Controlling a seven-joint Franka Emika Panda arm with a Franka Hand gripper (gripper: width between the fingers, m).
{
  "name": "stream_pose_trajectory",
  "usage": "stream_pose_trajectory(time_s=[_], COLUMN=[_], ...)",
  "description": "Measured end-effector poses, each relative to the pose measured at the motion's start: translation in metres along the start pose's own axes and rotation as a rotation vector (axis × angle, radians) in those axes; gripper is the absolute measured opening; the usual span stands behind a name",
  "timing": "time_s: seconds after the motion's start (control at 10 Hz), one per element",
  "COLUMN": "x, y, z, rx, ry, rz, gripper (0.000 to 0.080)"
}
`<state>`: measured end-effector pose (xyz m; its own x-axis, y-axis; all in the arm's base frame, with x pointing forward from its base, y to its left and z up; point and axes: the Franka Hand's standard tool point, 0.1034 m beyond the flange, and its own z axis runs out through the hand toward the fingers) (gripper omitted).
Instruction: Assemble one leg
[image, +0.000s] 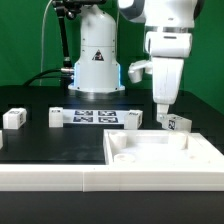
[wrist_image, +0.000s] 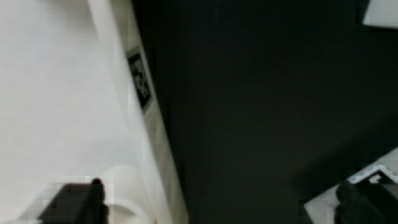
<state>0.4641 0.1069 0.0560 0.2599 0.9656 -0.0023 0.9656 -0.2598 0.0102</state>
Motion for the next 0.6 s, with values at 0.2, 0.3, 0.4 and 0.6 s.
stream_pose_trajectory(time_s=[0.2, 0.3, 0.4, 0.6], x=[-0.001, -0.001, 0.001, 0.011], y=[0.000, -0.001, -0.002, -0.021], z=[0.002, 0.002, 0.003, 0.009], rx=[0.003, 0.004, 0.002, 0.002], ry=[-0.001, -0.001, 0.005, 0.027], rz=[0.017, 0.093, 0.169, 0.436], gripper=[0.0649, 0.0649, 0.0649, 0.0649])
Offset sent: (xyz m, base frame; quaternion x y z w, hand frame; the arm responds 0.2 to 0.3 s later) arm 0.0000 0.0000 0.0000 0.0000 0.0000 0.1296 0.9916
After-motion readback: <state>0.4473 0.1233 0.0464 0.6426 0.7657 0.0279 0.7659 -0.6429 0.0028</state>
